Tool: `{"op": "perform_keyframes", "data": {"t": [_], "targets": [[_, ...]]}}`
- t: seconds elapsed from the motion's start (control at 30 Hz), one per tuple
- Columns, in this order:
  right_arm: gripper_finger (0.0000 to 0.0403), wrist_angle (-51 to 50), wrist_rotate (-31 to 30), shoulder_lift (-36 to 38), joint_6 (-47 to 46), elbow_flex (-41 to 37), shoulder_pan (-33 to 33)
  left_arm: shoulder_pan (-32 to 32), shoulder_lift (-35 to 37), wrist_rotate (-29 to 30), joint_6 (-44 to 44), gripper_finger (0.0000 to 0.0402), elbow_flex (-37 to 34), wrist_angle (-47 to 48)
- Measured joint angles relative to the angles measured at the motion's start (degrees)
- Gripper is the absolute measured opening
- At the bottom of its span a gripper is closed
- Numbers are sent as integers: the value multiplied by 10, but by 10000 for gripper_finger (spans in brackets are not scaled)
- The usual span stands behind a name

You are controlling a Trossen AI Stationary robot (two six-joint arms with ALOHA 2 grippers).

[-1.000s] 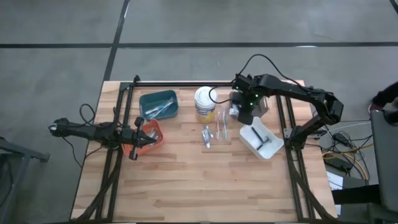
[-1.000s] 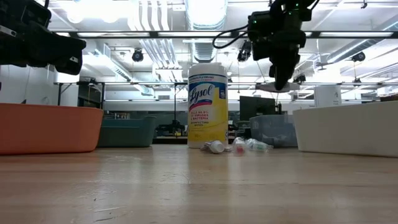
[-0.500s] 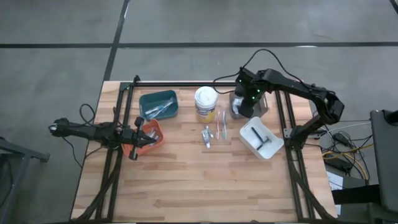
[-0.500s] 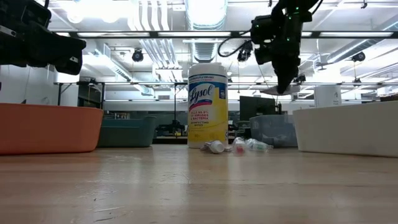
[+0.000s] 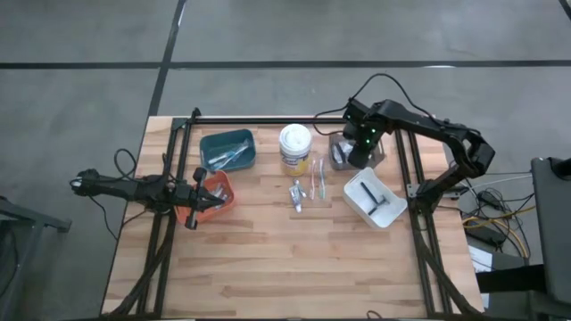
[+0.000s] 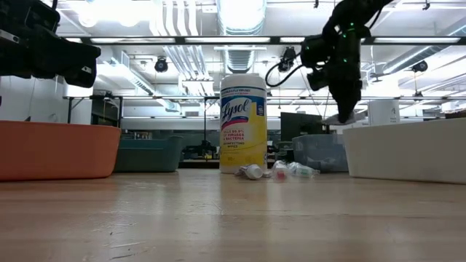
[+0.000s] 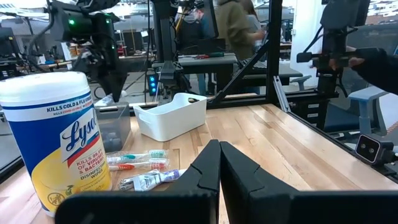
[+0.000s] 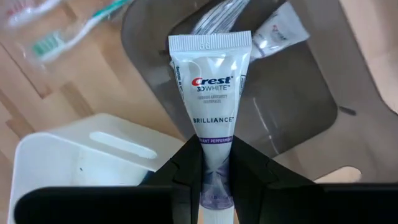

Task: Pick & Place Travel size toiletries
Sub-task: Put the bottom toothpaste into the black bin, then put the toothpaste into the black bin

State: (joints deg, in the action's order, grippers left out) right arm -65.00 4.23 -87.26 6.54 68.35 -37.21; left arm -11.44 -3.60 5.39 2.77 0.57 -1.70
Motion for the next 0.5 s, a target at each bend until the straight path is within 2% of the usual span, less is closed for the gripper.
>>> {"op": "perform_keyframes", "data": {"t": [0.13, 0.5], "targets": [[65, -2, 6, 0, 10, -12, 1, 0, 0, 0, 0, 7, 0, 0], [133, 21, -15, 0, -19, -20, 1, 0, 0, 0, 0, 7, 0, 0]]}}
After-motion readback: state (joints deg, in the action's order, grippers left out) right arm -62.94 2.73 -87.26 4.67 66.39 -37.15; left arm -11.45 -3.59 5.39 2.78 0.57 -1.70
